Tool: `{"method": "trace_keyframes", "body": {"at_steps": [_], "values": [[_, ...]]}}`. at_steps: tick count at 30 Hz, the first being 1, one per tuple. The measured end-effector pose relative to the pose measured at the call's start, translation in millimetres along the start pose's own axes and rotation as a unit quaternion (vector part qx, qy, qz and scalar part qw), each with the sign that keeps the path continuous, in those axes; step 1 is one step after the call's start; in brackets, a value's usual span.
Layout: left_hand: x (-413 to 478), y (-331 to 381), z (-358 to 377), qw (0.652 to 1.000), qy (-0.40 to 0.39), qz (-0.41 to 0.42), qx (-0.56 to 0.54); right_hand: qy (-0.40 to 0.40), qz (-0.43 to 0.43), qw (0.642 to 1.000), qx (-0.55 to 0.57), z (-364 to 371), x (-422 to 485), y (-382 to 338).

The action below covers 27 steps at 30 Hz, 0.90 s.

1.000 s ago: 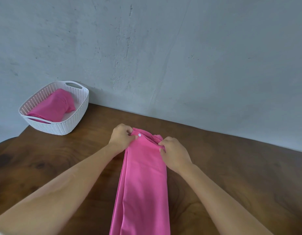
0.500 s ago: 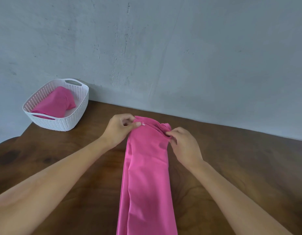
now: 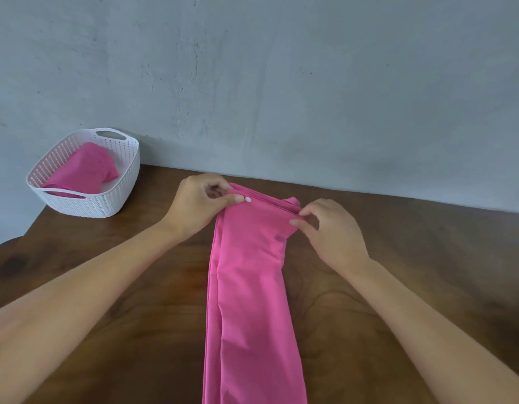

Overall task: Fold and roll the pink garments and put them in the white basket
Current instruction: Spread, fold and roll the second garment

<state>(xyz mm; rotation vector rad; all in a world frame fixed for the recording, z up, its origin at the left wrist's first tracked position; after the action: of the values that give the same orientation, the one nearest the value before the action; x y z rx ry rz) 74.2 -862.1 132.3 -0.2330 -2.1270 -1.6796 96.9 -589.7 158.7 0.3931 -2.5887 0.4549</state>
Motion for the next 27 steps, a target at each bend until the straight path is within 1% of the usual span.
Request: {"method": "trace_keyframes", "body": {"at_steps": [3,7,12,16,21,24,27], "values": [[-19,8,-5,1.0,-0.007,0.014,0.014,-0.016,-0.009,1.0,0.017,-9,-21,-6],[-66,17,-9,1.0,-0.007,-0.003,0.028,-0.034,-0.02,0.998,0.045,-10,-69,-7],[-149,17,-7,0.995,-0.03,-0.063,0.077,-0.083,-0.014,0.994,0.068,-6,-145,-4],[-218,14,3,0.987,-0.033,-0.11,0.111,-0.117,0.016,0.99,0.077,-1,-198,0],[-280,32,18,0.981,-0.021,-0.145,0.127,-0.115,0.026,0.988,0.099,-4,-257,4],[-311,45,26,0.976,0.003,-0.162,0.142,-0.1,0.031,0.988,0.114,-15,-290,7],[-341,61,33,0.974,0.002,-0.168,0.151,-0.092,0.028,0.988,0.12,-31,-322,8]]}}
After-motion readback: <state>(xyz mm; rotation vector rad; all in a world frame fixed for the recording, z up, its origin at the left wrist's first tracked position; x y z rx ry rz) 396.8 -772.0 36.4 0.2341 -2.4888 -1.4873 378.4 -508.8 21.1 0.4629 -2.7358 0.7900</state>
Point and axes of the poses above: each hand's wrist, its own x-axis towards the middle knuckle, its own z-axis out of the palm, y = z × x, the point moved 1 cm from there along x, towards the middle knuckle, and after that the axes turned 11 degrees about y, right-handed, at the moved point
